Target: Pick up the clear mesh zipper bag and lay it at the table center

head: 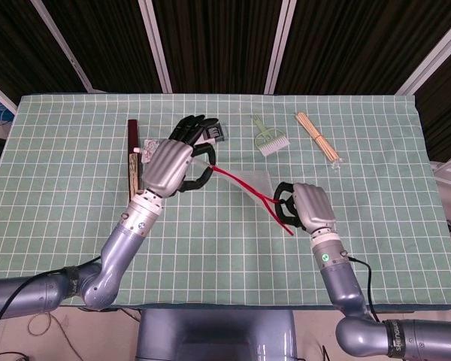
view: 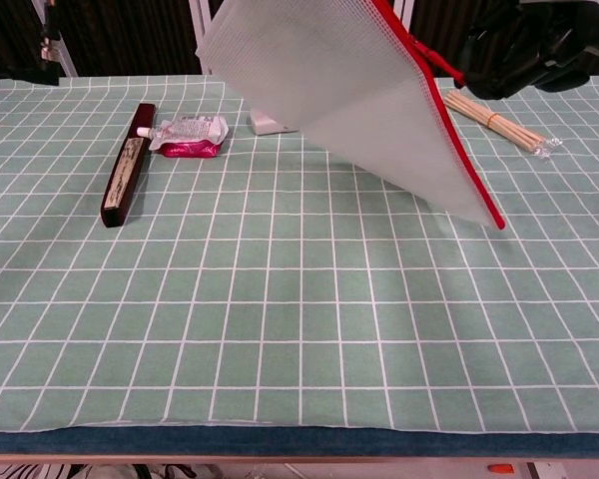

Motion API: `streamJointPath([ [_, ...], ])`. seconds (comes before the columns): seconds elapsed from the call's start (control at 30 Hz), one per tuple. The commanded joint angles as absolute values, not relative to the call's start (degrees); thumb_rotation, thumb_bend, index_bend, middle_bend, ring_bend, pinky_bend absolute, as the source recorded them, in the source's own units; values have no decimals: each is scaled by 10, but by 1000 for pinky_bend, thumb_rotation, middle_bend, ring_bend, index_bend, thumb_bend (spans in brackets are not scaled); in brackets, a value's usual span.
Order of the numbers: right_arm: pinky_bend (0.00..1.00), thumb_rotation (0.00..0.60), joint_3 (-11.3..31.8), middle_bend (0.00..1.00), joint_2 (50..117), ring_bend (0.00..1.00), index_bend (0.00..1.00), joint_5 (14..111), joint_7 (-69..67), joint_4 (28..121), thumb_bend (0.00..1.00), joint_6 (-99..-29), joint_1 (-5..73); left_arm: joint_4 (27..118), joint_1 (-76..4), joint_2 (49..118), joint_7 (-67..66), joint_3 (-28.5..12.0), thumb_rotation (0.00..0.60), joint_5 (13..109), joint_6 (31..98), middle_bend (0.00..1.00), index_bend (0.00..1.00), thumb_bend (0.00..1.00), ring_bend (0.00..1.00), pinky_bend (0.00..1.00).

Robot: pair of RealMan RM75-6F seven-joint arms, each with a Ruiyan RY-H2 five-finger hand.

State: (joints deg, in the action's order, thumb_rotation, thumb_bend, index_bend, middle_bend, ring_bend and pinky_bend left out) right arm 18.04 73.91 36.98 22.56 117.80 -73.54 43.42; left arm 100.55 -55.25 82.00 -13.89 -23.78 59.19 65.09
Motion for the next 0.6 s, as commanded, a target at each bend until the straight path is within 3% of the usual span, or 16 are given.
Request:
streamJointPath([
  [0.03, 959, 600, 182, 1000, 731, 1000, 649, 367, 219, 1171, 640, -733, 428, 1008, -543, 808, -131, -235, 600, 598, 653, 105, 615, 434, 0, 0],
  [0.6, 959, 600, 191, 1000, 676, 1000, 651, 358, 165, 1121, 640, -711, 384, 1007, -477, 727, -70, -217, 600, 627, 664, 105, 615, 433, 0, 0],
])
